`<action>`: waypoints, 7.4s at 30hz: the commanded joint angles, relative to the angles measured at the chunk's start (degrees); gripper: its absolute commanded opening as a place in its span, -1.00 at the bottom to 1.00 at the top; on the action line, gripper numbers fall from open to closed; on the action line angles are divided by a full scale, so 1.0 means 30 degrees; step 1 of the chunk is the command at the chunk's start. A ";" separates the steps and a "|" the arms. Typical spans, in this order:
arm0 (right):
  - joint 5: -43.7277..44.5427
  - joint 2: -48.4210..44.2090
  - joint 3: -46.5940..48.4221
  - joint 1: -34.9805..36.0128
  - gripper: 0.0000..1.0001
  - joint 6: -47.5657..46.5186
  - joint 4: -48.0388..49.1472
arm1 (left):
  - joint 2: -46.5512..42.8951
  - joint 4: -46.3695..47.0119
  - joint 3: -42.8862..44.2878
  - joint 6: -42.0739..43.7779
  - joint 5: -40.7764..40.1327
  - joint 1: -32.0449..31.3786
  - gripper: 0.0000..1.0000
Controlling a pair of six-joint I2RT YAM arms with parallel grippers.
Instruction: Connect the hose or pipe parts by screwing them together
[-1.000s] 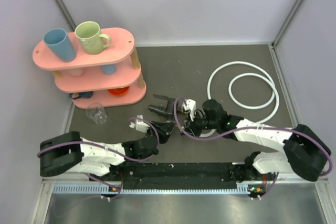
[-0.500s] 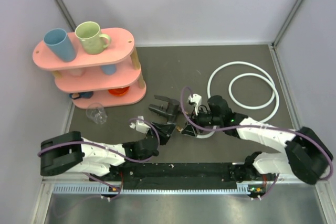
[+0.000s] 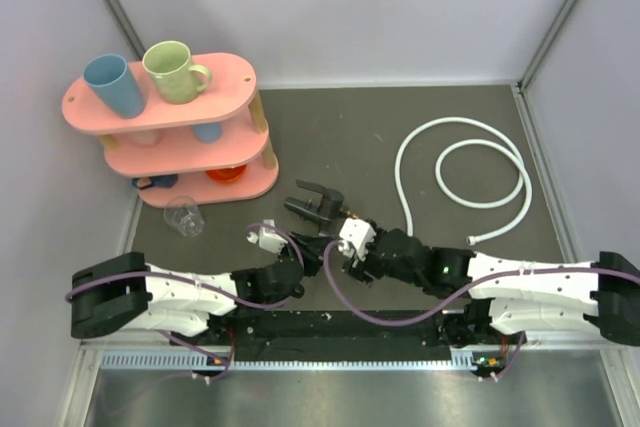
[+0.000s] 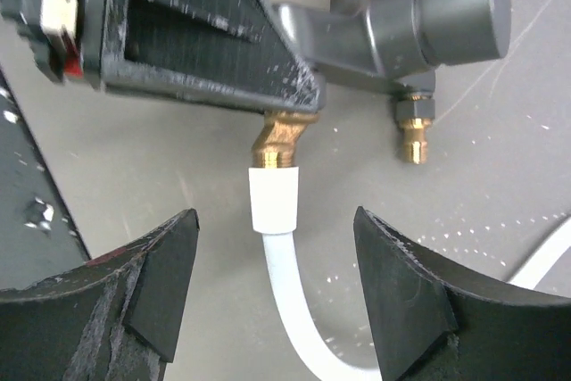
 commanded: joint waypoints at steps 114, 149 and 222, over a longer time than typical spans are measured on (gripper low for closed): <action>-1.3749 0.2912 -0.1655 -0.7772 -0.77 0.5687 0.6101 | 0.2546 0.5555 -0.0120 0.0037 0.1818 -0.0118 -1.00; 1.3387 0.5576 0.1685 0.5381 -0.41 -0.3660 0.3073 | 0.0025 0.1159 0.1024 -0.0519 0.1612 -0.0118 -1.00; 1.2831 0.5402 0.3296 0.5675 -0.16 -0.2136 -0.0648 | 0.0142 0.1539 0.1111 -0.0138 0.1729 -0.0089 -1.00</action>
